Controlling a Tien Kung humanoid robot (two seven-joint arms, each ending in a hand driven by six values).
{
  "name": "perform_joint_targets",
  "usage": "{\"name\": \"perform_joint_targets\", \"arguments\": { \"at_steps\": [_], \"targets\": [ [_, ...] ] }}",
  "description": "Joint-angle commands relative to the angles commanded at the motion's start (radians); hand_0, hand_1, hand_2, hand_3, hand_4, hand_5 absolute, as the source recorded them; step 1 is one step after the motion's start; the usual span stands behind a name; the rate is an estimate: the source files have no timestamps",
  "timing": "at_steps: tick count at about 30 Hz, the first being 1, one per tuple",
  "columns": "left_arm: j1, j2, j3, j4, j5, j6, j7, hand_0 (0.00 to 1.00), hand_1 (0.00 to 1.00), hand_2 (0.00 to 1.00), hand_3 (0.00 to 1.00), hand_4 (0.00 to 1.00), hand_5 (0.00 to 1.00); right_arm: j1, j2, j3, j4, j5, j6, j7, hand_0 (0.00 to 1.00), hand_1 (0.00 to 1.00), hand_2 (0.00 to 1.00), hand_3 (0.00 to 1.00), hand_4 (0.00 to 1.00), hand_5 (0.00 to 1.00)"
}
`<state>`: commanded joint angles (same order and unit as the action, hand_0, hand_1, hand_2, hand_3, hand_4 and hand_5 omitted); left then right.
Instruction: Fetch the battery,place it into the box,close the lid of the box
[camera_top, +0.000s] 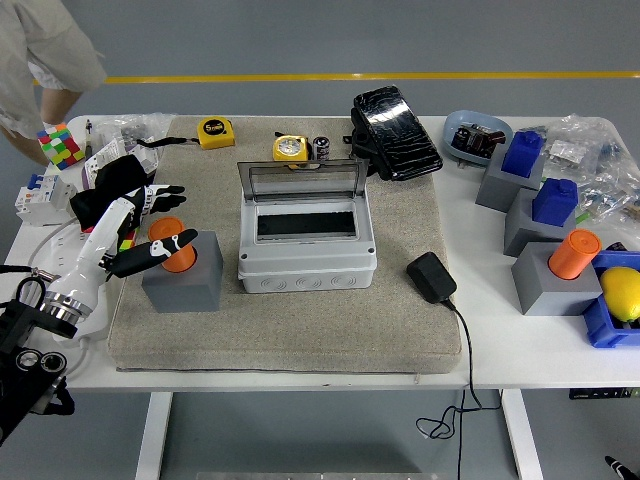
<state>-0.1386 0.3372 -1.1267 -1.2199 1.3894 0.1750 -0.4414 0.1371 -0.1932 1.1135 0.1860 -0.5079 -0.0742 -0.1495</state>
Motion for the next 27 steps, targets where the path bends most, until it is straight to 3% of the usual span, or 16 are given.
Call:
{"name": "perform_joint_targets", "arguments": {
  "at_steps": [3, 4, 9, 10, 15, 16, 27],
  "targets": [
    [-0.004, -0.001, 0.016, 0.004, -0.008, 0.005, -0.004, 0.69, 0.73, 0.724, 0.747, 0.998, 0.344, -0.001, 0.0, -0.002, -0.001, 0.003, 0.001, 0.0, 0.664, 0.624, 0.606, 0.551, 0.953, 0.462],
    [-0.006, -0.001, 0.024, 0.006, -0.01, 0.009, -0.006, 0.534, 0.584, 0.58, 0.641, 0.998, 0.13, -0.001, 0.0, -0.002, -0.001, 0.003, 0.0, 0.0, 0.664, 0.622, 0.605, 0.551, 0.953, 0.462],
    [-0.026, -0.013, 0.052, 0.026, -0.036, 0.026, -0.029, 0.534, 0.584, 0.58, 0.641, 0.998, 0.13, 0.001, 0.0, -0.001, 0.001, 0.003, -0.002, 0.001, 0.664, 0.622, 0.605, 0.551, 0.953, 0.462],
    [-0.028, -0.015, 0.054, 0.029, -0.043, 0.028, -0.032, 0.423, 0.424, 0.45, 0.572, 0.998, 0.002, 0.001, 0.0, 0.0, 0.002, 0.003, -0.002, 0.001, 0.664, 0.622, 0.605, 0.551, 0.953, 0.462],
    [-0.04, -0.021, 0.071, 0.031, -0.073, 0.043, -0.053, 0.423, 0.424, 0.45, 0.572, 0.998, 0.002, 0.0, 0.001, -0.002, 0.0, 0.004, -0.002, 0.0, 0.664, 0.622, 0.605, 0.551, 0.953, 0.462],
    [-0.042, -0.022, 0.076, 0.031, -0.079, 0.047, -0.057, 0.351, 0.357, 0.368, 0.469, 0.998, 0.002, 0.0, 0.001, -0.001, 0.0, 0.004, -0.002, 0.0, 0.664, 0.622, 0.605, 0.551, 0.953, 0.461],
    [-0.063, -0.05, 0.108, 0.052, -0.17, 0.061, -0.082, 0.338, 0.331, 0.354, 0.45, 0.998, 0.002, 0.0, 0.005, -0.006, 0.0, 0.008, 0.0, -0.001, 0.665, 0.624, 0.605, 0.551, 0.953, 0.461]
  ]
}}
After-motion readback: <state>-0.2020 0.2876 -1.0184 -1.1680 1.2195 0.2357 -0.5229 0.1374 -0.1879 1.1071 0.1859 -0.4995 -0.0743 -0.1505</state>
